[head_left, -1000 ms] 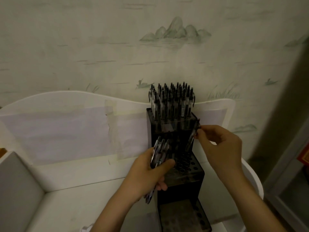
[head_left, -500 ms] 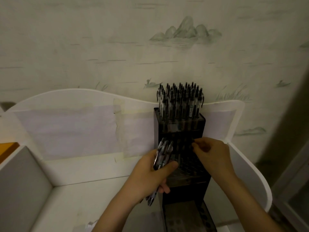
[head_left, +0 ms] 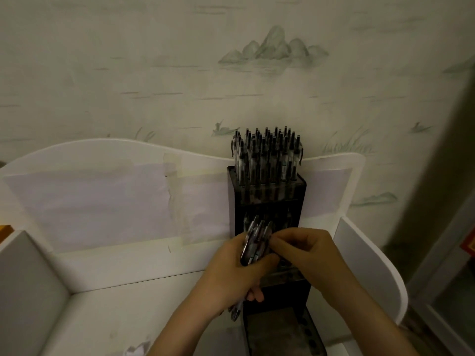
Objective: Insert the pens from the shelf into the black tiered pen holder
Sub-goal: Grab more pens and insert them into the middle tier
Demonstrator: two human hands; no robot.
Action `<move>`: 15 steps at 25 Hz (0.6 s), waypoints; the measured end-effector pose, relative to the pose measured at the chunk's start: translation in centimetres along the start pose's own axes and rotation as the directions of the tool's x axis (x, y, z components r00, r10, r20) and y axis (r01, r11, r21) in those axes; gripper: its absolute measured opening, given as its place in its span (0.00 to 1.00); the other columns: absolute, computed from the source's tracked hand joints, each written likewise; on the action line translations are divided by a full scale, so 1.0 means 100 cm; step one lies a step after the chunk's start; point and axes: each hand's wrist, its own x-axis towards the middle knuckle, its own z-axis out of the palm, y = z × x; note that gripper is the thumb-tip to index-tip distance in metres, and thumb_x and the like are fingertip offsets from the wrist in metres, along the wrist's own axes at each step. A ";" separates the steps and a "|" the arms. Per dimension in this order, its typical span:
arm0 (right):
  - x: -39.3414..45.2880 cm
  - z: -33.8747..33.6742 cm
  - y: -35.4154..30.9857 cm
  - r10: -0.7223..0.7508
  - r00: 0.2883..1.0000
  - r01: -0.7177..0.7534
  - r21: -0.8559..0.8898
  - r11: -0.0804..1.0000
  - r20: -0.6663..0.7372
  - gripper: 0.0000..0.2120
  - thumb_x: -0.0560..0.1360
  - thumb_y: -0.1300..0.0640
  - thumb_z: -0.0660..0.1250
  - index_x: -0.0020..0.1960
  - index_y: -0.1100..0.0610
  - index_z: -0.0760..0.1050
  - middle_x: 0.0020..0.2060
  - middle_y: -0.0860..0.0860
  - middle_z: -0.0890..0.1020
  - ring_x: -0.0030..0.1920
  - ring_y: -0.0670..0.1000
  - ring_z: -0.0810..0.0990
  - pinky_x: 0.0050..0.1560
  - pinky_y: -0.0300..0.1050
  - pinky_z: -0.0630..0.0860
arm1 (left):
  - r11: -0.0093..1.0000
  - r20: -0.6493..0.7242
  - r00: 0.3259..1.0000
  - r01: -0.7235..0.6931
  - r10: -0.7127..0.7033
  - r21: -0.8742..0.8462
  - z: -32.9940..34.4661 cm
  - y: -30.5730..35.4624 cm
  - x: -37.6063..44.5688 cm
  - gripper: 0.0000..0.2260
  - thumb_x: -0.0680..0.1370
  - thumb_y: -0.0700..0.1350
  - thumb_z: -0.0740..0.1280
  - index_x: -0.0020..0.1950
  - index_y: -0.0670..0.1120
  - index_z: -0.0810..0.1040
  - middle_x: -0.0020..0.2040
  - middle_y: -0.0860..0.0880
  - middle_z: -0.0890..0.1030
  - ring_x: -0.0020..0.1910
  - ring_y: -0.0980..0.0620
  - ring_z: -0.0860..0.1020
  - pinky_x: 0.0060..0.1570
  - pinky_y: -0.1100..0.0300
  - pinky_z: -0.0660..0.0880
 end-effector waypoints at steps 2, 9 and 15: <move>-0.002 -0.003 -0.003 0.052 0.999 -0.053 0.108 0.993 0.013 0.05 0.73 0.64 0.70 0.46 0.61 0.84 0.40 0.53 0.86 0.41 0.48 0.85 0.40 0.34 0.77 | 1.000 0.004 1.000 0.010 -0.010 -0.009 0.001 -0.001 0.000 0.10 0.77 0.47 0.69 0.57 0.53 0.75 0.29 0.52 0.81 0.25 0.51 0.79 0.36 0.47 0.79; 0.002 -0.014 -0.015 0.094 0.993 -0.073 0.244 0.967 -0.073 0.06 0.73 0.64 0.69 0.41 0.58 0.83 0.38 0.55 0.86 0.39 0.51 0.84 0.40 0.39 0.80 | 0.996 0.010 0.999 0.034 -0.034 -0.077 0.004 -0.002 0.003 0.12 0.74 0.51 0.71 0.56 0.50 0.76 0.30 0.50 0.79 0.26 0.48 0.79 0.29 0.56 0.78; 0.015 -0.047 -0.032 -0.107 0.872 0.260 0.267 0.928 -0.478 0.05 0.76 0.67 0.66 0.44 0.61 0.80 0.36 0.54 0.85 0.37 0.54 0.85 0.42 0.45 0.83 | 0.998 -0.052 0.999 -0.010 0.006 -0.067 -0.004 -0.005 0.000 0.07 0.77 0.51 0.67 0.43 0.50 0.74 0.26 0.52 0.75 0.22 0.48 0.74 0.28 0.57 0.72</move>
